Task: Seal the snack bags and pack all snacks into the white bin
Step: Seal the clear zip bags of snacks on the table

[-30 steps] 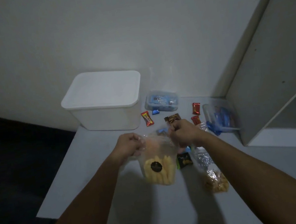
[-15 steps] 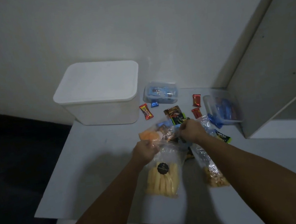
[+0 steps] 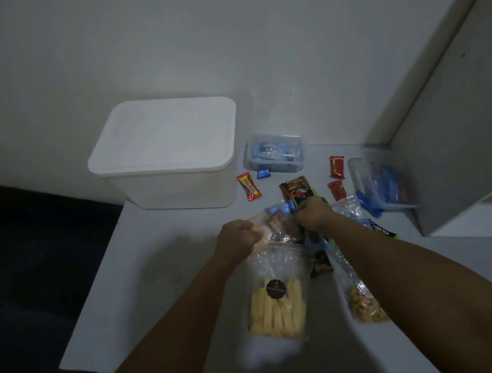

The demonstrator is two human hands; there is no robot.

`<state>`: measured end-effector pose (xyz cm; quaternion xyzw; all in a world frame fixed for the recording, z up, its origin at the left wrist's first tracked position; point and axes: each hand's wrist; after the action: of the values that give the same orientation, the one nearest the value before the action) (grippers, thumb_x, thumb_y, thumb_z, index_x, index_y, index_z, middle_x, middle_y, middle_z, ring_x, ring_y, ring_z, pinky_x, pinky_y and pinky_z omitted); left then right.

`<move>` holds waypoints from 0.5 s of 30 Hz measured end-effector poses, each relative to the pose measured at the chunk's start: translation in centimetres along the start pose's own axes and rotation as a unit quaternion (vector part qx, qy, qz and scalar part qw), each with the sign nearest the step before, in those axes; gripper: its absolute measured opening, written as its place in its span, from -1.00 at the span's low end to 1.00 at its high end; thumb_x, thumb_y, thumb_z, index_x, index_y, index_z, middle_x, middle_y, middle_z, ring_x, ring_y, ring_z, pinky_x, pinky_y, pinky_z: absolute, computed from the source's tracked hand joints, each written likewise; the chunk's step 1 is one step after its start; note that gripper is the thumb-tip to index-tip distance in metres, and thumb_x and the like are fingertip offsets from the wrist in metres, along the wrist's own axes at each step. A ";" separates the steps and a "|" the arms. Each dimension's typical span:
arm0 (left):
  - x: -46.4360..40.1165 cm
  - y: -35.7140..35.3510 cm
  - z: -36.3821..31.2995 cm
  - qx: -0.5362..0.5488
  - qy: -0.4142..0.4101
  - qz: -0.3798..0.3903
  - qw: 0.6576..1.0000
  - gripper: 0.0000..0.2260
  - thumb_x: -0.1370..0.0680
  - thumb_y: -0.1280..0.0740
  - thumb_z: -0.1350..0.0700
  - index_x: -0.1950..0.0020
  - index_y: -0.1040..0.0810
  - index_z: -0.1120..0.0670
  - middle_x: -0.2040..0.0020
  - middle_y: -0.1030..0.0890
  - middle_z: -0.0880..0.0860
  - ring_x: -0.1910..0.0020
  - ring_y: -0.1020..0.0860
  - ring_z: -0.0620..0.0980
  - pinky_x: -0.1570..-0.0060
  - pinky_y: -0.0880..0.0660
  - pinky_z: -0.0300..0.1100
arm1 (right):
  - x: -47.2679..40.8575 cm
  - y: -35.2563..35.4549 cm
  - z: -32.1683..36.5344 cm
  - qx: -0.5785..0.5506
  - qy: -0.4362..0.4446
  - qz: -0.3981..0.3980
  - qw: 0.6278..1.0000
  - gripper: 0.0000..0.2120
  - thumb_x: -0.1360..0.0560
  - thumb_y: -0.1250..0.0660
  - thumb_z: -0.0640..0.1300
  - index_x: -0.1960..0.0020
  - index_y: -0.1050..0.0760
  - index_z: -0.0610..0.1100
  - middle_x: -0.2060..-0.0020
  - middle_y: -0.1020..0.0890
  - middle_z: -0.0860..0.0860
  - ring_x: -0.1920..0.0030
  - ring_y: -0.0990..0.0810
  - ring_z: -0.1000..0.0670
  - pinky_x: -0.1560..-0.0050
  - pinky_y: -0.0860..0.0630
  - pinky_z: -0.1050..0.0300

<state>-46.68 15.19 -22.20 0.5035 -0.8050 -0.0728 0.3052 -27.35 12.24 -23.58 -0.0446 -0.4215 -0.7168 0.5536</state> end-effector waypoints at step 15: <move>-1.6 -0.3 1.6 -0.009 0.040 0.090 0.995 -0.94 -0.53 -0.31 0.29 0.07 -0.57 0.17 0.25 -0.47 0.00 0.27 -0.46 -0.07 0.21 -0.44 -0.22 | -1.4 -2.7 -0.5 -0.064 -0.047 0.000 0.997 -0.73 -0.47 -0.43 -0.13 -0.06 -0.54 -0.29 0.05 -0.66 -0.20 0.03 -0.67 -0.12 -0.05 -0.64 -0.03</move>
<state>-46.84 16.12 -24.36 0.4286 -0.8337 -0.0322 0.3466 -28.83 13.07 -26.10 -0.1135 -0.4000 -0.7392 0.5297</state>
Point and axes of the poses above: each hand's wrist, its own x-axis away from the middle knuckle, its own y-axis out of the back of the hand, z = x × y
